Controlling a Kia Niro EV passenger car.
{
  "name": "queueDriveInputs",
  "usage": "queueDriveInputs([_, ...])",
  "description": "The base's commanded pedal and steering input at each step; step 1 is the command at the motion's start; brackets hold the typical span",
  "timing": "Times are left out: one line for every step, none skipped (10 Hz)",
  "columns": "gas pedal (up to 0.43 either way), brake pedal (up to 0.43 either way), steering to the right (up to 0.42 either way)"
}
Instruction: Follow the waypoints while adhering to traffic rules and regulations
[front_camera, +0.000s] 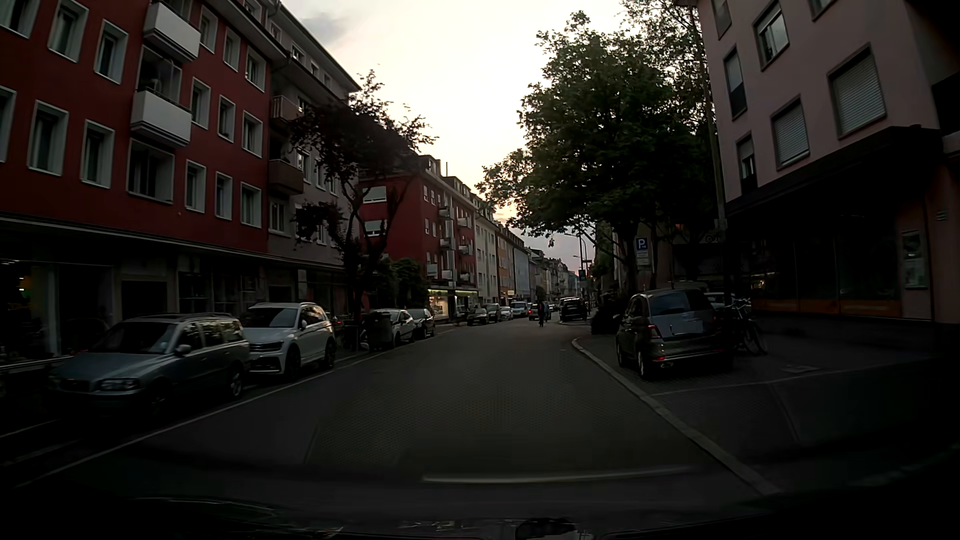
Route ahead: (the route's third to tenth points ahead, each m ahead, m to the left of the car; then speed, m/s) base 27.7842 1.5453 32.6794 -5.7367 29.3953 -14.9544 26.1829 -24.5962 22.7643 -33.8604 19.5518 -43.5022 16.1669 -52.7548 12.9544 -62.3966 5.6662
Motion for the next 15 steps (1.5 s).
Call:
queueDriveInputs([0.000,0.000,0.016])
queueDriveInputs([0.000,0.000,0.015])
queueDriveInputs([0.000,0.000,0.015])
queueDriveInputs([0.000,0.000,0.015])
queueDriveInputs([0.000,0.000,0.015])
queueDriveInputs([0.000,0.000,0.015])
queueDriveInputs([0.000,0.000,0.015])
queueDriveInputs([0.000,0.000,0.015])
queueDriveInputs([0.000,0.000,0.015])
queueDriveInputs([0.000,0.000,0.015])
queueDriveInputs([0.000,0.000,0.015])
queueDriveInputs([0.000,0.000,0.015])
queueDriveInputs([0.000,0.000,0.012])
queueDriveInputs([0.000,0.000,0.011])
queueDriveInputs([0.000,0.000,0.010])
